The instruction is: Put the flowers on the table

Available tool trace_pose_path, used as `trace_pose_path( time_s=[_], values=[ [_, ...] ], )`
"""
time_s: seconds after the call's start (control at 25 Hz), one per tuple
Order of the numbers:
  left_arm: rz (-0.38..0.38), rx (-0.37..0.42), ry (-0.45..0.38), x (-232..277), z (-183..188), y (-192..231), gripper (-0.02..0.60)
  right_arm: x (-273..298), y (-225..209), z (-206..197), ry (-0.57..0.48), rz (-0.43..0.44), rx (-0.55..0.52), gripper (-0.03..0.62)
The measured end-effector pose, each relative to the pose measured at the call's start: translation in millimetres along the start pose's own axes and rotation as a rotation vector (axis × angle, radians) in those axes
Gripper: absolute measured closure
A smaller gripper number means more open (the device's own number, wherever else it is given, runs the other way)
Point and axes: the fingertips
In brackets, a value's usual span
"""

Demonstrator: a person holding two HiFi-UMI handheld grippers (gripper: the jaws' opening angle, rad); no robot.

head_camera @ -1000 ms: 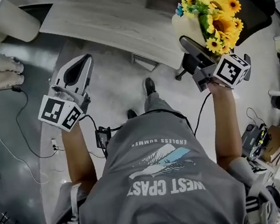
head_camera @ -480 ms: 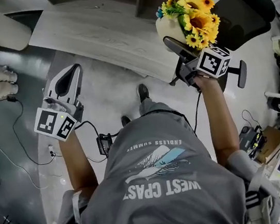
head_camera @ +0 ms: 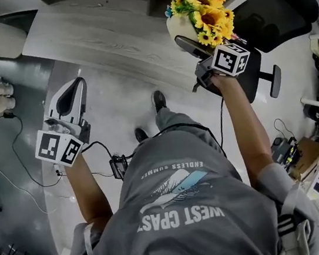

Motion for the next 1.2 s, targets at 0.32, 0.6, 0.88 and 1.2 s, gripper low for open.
trace_pose_path(
  time_s=[0.32,0.6,0.88,1.2],
  values=[
    [0.003,-0.009,0.028,11,-4,-7,0.565,13,-42,-14,0.017,-0.033,-0.005,0.072],
    [0.004,-0.014,0.058,26,-8,-10,0.565,22,-79,-31,0.051,-0.062,-0.018,0.072],
    [0.018,-0.022,0.081,37,-10,-21,0.565,25,-104,-37,0.089,-0.072,-0.055,0.072],
    [0.056,-0.049,0.108,33,-28,16,0.565,66,-134,-71,0.172,-0.139,-0.082,0.072]
  ],
)
Point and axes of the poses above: the fingertips, and each gripper's own axes: x forward along the fingers, y to its left, z out of its top
